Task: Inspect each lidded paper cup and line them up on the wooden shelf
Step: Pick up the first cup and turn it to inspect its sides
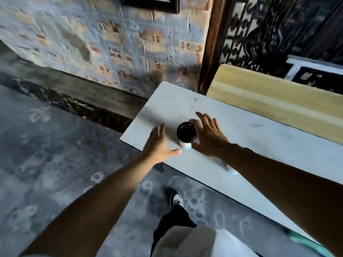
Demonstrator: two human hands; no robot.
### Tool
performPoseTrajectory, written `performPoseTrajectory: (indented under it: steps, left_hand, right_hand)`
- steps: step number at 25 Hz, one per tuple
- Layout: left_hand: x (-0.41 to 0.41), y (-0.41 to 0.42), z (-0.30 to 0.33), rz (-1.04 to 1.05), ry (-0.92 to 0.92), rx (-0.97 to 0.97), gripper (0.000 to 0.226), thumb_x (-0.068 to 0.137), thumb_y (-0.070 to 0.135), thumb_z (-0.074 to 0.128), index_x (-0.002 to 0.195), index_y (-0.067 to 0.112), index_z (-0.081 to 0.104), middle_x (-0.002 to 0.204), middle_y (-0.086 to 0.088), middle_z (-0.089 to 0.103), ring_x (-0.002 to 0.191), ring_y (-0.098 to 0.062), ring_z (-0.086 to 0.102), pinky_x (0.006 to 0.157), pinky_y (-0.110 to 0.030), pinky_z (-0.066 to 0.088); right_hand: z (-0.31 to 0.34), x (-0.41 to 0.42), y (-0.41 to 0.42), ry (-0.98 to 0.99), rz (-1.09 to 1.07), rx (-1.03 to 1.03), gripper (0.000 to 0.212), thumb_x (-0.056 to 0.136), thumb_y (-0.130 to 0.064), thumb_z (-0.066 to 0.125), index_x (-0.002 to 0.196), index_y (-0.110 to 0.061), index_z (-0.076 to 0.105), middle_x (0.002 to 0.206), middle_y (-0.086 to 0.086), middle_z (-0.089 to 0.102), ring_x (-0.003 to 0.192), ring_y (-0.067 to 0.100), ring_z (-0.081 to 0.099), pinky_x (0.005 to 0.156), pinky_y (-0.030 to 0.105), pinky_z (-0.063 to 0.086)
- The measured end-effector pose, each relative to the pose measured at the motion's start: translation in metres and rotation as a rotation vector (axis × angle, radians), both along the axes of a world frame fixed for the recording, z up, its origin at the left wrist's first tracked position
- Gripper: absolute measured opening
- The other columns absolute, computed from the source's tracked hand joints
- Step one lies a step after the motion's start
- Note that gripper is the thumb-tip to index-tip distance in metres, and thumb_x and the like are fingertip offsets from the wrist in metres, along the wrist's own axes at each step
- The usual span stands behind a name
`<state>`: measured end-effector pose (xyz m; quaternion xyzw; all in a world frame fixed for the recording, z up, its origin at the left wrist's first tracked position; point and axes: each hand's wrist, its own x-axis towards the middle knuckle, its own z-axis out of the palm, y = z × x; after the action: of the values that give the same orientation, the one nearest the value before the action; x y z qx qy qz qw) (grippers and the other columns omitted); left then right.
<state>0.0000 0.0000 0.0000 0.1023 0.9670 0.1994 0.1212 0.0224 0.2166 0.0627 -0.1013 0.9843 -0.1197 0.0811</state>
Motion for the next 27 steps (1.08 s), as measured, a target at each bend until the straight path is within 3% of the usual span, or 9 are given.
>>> performPoseTrajectory:
  steps: [3,5,8,11,13,18,21,24,27]
  left_hand:
    - [-0.019,0.001,-0.029,-0.049,-0.142,0.039,0.108,0.074,0.048,0.083,0.153,-0.003,0.03,0.155,-0.025,0.038,0.148,-0.036,0.034,0.118,-0.037,0.032]
    - [-0.026,0.01,-0.044,-0.044,-0.182,0.076,0.092,0.065,0.046,0.086,0.139,0.003,0.051,0.139,-0.02,0.055,0.135,-0.033,0.049,0.109,-0.037,0.043]
    - [-0.039,0.037,-0.062,0.058,-0.221,0.242,0.057,0.049,0.048,0.077,0.096,0.018,0.069,0.093,-0.001,0.074,0.092,-0.023,0.07,0.071,-0.027,0.055]
    - [-0.038,0.055,-0.07,0.153,-0.292,0.365,0.043,0.054,0.035,0.084,0.091,0.02,0.069,0.082,0.004,0.072,0.073,-0.015,0.066,0.053,-0.014,0.041]
    - [-0.038,0.058,-0.071,0.18,-0.299,0.402,0.046,0.057,0.034,0.087,0.098,0.02,0.071,0.088,0.003,0.075,0.077,-0.013,0.067,0.057,-0.02,0.044]
    - [-0.037,0.053,-0.051,0.073,-0.206,0.453,0.031,0.06,0.034,0.08,0.079,0.018,0.063,0.073,-0.002,0.067,0.064,-0.013,0.058,0.055,-0.032,0.049]
    - [-0.03,0.046,-0.022,0.022,-0.236,0.469,0.051,0.066,0.037,0.085,0.107,0.018,0.061,0.098,0.0,0.071,0.083,-0.018,0.068,0.069,-0.031,0.056]
    - [-0.023,0.045,0.012,-0.012,-0.258,0.509,0.058,0.068,0.041,0.083,0.119,0.025,0.06,0.101,0.007,0.074,0.085,-0.013,0.072,0.071,-0.03,0.059]
    - [-0.015,0.049,0.043,-0.03,-0.205,0.597,0.062,0.068,0.047,0.08,0.125,0.031,0.062,0.105,0.01,0.075,0.088,-0.002,0.071,0.071,-0.024,0.058]
  right_hand:
    - [-0.022,-0.013,-0.007,-0.033,0.0,-0.115,0.075,0.076,-0.027,0.081,0.14,-0.007,0.048,0.162,0.022,0.03,0.147,0.045,0.031,0.118,0.053,0.035]
    - [-0.03,-0.018,-0.011,-0.06,0.011,-0.124,0.069,0.076,-0.026,0.081,0.135,-0.005,0.052,0.162,0.02,0.033,0.144,0.044,0.036,0.114,0.049,0.042]
    - [-0.036,-0.033,-0.012,-0.074,-0.003,-0.139,0.062,0.079,-0.024,0.079,0.133,-0.006,0.056,0.159,0.016,0.039,0.14,0.042,0.04,0.107,0.048,0.048]
    - [-0.045,-0.036,-0.008,-0.086,0.024,-0.195,0.052,0.08,-0.02,0.079,0.128,-0.007,0.062,0.15,0.014,0.05,0.136,0.04,0.044,0.098,0.049,0.053]
    - [-0.046,-0.039,-0.003,-0.085,0.022,-0.222,0.05,0.08,-0.02,0.079,0.125,-0.008,0.064,0.147,0.013,0.052,0.134,0.039,0.044,0.097,0.046,0.053]
    - [-0.037,-0.042,0.01,-0.185,-0.132,-0.352,0.059,0.078,-0.022,0.074,0.135,-0.018,0.057,0.146,0.005,0.051,0.133,0.029,0.045,0.103,0.034,0.045]
    - [-0.018,-0.041,0.023,-0.26,-0.34,-0.537,0.07,0.078,-0.027,0.069,0.144,-0.028,0.047,0.14,0.007,0.051,0.126,0.025,0.051,0.101,0.033,0.046]
    - [-0.001,-0.038,0.039,-0.291,-0.507,-0.831,0.059,0.071,-0.027,0.055,0.129,-0.037,0.058,0.125,0.011,0.052,0.11,0.022,0.059,0.083,0.025,0.05]
    - [0.007,-0.032,0.051,-0.338,-0.574,-1.077,0.054,0.065,-0.021,0.048,0.114,-0.03,0.069,0.116,0.016,0.054,0.099,0.023,0.057,0.073,0.025,0.044]
